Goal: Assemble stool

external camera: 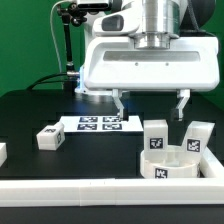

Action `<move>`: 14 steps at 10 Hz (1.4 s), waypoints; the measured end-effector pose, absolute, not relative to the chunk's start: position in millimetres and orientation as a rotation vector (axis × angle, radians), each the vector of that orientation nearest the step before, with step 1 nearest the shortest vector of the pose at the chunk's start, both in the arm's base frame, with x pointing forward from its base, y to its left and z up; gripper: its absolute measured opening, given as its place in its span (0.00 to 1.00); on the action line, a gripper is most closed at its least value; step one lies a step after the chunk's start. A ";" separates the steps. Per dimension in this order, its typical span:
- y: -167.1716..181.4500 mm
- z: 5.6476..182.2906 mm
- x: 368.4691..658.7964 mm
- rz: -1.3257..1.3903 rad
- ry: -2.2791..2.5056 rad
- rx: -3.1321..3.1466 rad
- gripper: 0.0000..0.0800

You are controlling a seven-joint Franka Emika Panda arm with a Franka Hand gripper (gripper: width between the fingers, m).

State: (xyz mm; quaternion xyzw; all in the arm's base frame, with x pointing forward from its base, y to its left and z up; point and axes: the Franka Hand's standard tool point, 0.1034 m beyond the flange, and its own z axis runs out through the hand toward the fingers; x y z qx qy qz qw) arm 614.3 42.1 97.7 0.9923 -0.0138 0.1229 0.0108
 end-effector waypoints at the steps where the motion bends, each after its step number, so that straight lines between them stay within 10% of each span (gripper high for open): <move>1: 44.2 100.3 617.5 0.304 -0.041 3.110 0.81; 11: 51.3 85.0 613.6 0.021 -0.041 3.133 0.81; 14: 51.3 85.3 614.0 0.022 -0.041 3.133 0.63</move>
Offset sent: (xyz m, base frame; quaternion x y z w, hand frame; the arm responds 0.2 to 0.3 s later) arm 0.0011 0.0025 -0.0020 0.0022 -0.1927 0.0017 0.9813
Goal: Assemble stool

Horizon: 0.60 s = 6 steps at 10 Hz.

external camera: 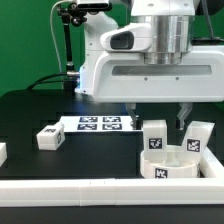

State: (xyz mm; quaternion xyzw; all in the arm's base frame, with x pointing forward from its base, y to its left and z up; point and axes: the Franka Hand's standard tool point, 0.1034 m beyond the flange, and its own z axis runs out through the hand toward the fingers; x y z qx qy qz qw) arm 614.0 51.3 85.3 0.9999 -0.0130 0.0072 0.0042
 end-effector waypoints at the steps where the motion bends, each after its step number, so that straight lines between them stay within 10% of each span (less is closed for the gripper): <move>1: 51.2 85.3 614.0 0.022 -0.041 3.133 0.42; 6: 51.2 85.3 614.0 0.023 -0.081 3.133 0.42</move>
Offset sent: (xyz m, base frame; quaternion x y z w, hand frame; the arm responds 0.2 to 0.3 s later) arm 0.0000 0.0000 0.0000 0.0000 0.0000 0.0000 1.0000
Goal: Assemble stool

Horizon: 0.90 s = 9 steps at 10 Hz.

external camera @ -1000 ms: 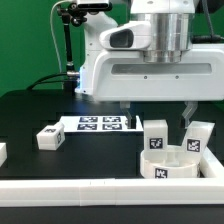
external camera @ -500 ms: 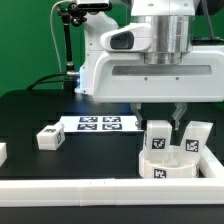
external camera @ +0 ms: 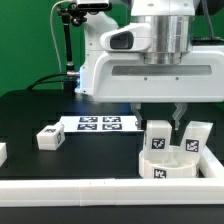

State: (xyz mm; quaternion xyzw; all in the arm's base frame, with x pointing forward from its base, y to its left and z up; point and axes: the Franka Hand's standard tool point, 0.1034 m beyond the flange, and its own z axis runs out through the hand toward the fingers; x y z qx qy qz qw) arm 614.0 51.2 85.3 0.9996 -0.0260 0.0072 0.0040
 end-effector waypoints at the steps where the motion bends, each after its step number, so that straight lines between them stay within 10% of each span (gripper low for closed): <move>1: 50.6 85.4 614.1 0.024 -0.147 3.132 0.42; 9: 54.3 84.6 614.9 0.051 -1.200 2.915 0.42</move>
Offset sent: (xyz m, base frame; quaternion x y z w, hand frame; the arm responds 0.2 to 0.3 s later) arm -0.0086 -0.0086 -0.0019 -0.0163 0.0142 0.2400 0.9705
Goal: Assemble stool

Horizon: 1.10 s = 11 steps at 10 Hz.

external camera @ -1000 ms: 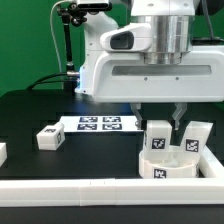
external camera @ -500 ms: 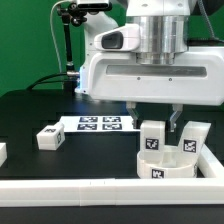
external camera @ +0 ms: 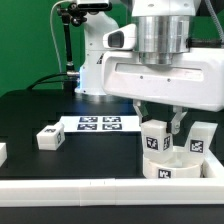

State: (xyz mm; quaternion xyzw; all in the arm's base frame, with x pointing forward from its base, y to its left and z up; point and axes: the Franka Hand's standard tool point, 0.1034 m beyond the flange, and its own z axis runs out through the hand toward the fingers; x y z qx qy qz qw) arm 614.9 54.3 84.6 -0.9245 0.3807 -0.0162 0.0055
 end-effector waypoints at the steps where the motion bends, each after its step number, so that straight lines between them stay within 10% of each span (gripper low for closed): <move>1: 54.2 84.5 614.9 -0.050 1.283 -2.854 0.42; 11: 70.2 81.3 615.6 0.036 2.245 -2.064 0.42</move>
Offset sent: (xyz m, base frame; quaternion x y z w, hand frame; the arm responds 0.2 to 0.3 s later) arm -0.0042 -0.0022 -0.0032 -0.0015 0.0037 0.2240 0.9746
